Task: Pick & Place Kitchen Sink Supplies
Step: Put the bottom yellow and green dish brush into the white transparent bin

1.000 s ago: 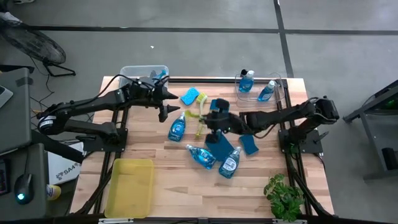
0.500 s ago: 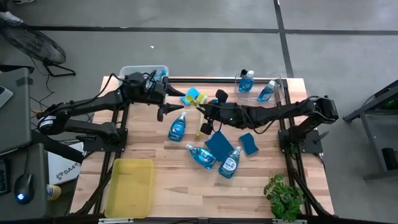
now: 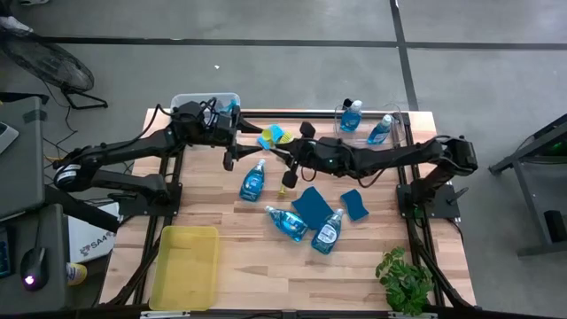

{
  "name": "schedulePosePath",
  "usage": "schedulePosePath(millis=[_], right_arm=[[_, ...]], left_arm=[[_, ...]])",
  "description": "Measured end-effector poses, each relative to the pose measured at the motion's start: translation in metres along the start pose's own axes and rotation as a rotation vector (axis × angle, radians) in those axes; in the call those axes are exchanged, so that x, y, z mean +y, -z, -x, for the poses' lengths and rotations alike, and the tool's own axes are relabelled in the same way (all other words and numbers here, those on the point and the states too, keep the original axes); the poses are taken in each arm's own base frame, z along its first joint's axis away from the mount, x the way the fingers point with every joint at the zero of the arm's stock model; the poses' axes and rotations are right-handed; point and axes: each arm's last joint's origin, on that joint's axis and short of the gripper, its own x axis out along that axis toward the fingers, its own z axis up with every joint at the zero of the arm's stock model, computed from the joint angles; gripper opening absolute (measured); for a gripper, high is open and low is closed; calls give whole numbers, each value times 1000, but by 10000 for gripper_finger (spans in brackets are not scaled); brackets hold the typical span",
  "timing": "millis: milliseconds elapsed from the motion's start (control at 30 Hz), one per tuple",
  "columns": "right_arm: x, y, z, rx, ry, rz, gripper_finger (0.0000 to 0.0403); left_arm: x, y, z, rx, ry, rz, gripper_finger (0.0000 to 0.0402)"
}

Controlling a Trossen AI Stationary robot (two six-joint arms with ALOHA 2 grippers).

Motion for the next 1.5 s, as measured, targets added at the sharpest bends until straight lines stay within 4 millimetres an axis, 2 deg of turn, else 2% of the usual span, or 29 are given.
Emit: schedulePosePath(millis=[200,1133,1267,1500], right_arm=[[1,5,-9,-33,-5,8,30],[-1,3,-9,-65,-24,8,30],[-2,4,-10,-59,-40,5,30],[-2,5,-10,-53,-51,8,30]], left_arm=[[0,0,-4,-18,19,-5,248],[-14,-2,-17,-80,55,-64,245],[-13,-1,-20,-95,66,-68,215],[-10,7,-28,-72,55,-53,134]])
